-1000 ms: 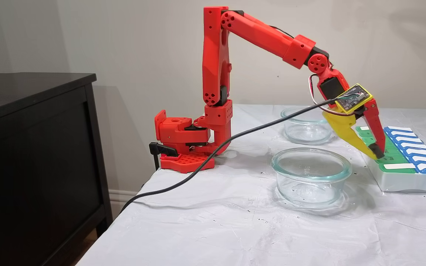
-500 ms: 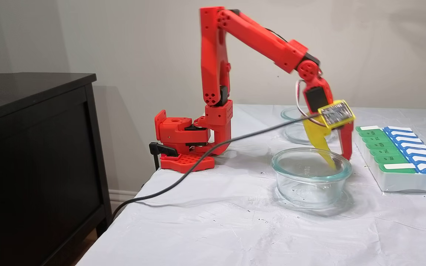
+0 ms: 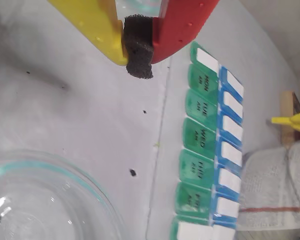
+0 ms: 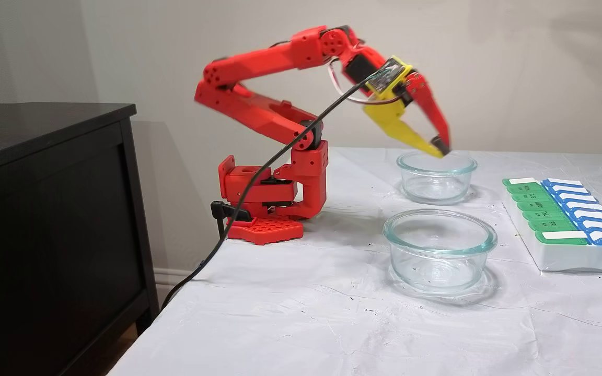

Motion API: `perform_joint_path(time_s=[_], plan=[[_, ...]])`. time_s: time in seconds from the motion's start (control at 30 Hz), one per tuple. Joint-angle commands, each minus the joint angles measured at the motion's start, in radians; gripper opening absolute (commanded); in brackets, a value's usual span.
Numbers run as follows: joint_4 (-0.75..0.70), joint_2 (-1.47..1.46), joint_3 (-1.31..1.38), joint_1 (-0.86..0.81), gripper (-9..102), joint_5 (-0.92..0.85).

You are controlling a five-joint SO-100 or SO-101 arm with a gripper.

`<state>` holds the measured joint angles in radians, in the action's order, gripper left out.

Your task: Sort medicines into box.

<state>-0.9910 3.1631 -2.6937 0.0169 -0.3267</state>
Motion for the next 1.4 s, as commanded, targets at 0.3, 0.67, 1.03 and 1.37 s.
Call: perform_joint_path(time_s=[0.3, 0.67, 1.03, 1.37], plan=[[-0.117, 0.041, -0.261, 0.069, 0, 0.049], [-0.153, 0.04, -0.299, 0.163, 0, 0.071], [-0.138, 0.04, -0.322, 0.152, 0, 0.344], [-0.227, 0.041, -0.42, 0.143, 4, 1.152]])
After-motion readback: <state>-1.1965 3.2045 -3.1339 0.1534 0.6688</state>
